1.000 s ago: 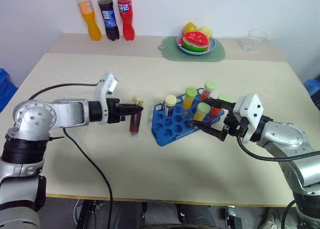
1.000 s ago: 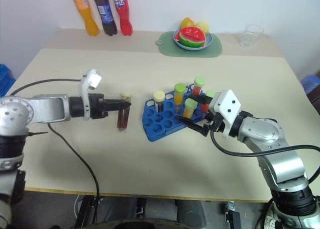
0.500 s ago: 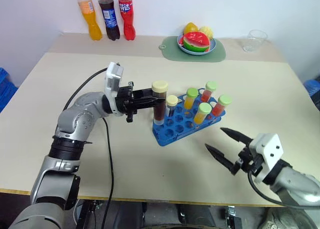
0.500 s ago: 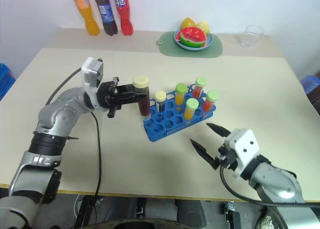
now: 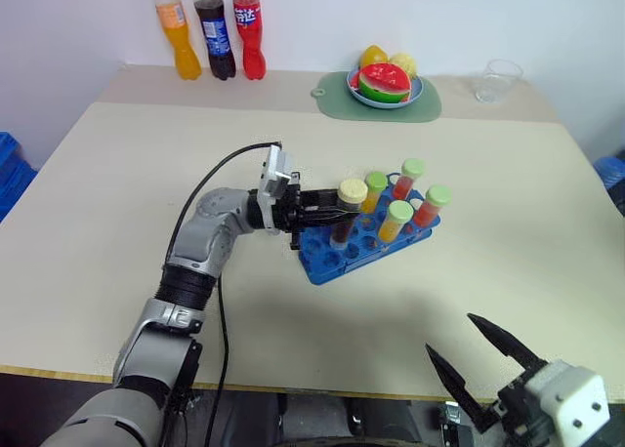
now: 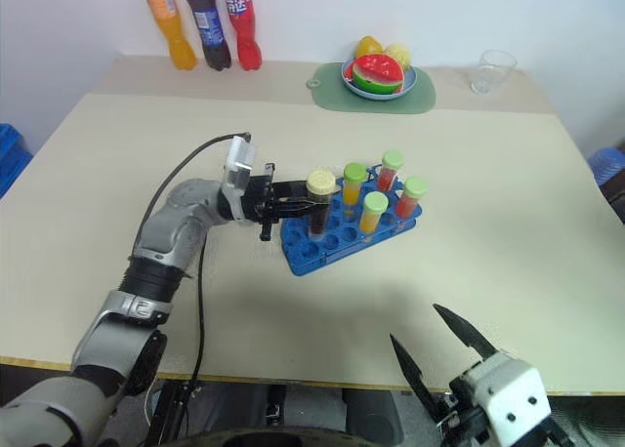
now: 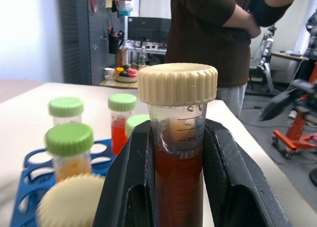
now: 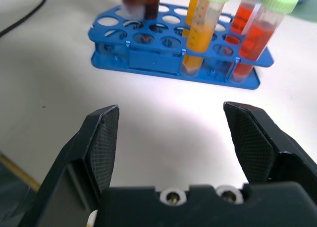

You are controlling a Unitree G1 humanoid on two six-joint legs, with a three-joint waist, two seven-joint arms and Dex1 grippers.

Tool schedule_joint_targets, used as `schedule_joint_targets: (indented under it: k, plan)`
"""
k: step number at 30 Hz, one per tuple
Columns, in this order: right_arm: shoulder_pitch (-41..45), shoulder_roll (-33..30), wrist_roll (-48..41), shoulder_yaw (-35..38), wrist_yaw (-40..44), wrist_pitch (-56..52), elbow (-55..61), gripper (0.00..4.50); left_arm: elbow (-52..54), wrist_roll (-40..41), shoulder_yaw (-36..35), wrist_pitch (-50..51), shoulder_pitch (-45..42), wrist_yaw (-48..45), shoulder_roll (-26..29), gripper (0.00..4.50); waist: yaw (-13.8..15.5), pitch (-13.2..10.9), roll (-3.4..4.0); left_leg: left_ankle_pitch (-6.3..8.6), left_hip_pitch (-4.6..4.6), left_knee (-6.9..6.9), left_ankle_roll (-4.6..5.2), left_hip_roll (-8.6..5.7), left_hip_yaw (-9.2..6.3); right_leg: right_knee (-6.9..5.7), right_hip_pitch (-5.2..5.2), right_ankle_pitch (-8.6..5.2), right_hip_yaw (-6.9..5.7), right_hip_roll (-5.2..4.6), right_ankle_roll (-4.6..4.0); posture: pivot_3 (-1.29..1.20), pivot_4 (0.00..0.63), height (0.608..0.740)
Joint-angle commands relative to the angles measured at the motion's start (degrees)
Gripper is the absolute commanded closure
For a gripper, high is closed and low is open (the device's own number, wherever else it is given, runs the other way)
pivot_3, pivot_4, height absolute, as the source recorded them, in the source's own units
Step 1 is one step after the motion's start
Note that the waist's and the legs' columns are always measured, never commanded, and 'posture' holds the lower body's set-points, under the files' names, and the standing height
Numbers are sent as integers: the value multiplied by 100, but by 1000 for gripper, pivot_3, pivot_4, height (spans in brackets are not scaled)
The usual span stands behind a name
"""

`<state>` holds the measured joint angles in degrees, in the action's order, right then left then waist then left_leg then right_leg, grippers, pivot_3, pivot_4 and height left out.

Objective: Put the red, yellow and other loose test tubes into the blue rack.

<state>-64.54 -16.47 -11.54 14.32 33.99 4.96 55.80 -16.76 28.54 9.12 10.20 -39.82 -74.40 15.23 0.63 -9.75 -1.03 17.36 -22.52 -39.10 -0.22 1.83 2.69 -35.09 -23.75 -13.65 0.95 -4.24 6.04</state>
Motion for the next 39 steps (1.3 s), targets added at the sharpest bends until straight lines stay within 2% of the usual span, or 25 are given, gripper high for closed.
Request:
schedule_joint_targets:
  k: [1,5,12,20,30,39]
  plan:
    - [926,-238,363,-538,-459,-637,376,793,18,-98,-4,-88,-43,21,-123,3774,-69,-1,-39,0,0,1,0,4,1,0,-4,2,0,1,-4,0,150,740]
    - [2111,-594,529,-973,-889,-1533,420,793,-111,-274,66,-232,5,-50,-207,3774,-64,6,-24,0,-2,-4,0,-4,2,-3,-7,7,-1,-13,-12,0,150,740]
    - [3266,-936,593,-1526,-1266,-2407,420,793,-446,-709,180,-663,31,-67,-176,3774,15,7,-23,0,-23,-3,2,-9,-1,-2,-17,6,-5,-4,-13,0,150,740]
    - [4635,-1176,113,-839,-958,-3089,-294,793,-819,-881,147,-1005,-20,156,-356,3774,18,8,-25,0,11,-6,2,-10,-1,2,21,6,-6,-4,-13,0,150,740]
    - [5118,-1579,-570,121,-268,-2873,-1048,793,-890,-750,288,-799,26,-331,-375,3774,8,9,-24,1,11,-5,6,-11,1,1,26,6,-11,0,-10,0,150,740]
    - [4988,-1615,-589,348,129,-2118,-1636,793,-1009,-877,324,-836,-5,-446,-440,3774,6,10,-22,2,13,-5,6,-9,1,0,27,6,-10,3,-10,0,150,740]
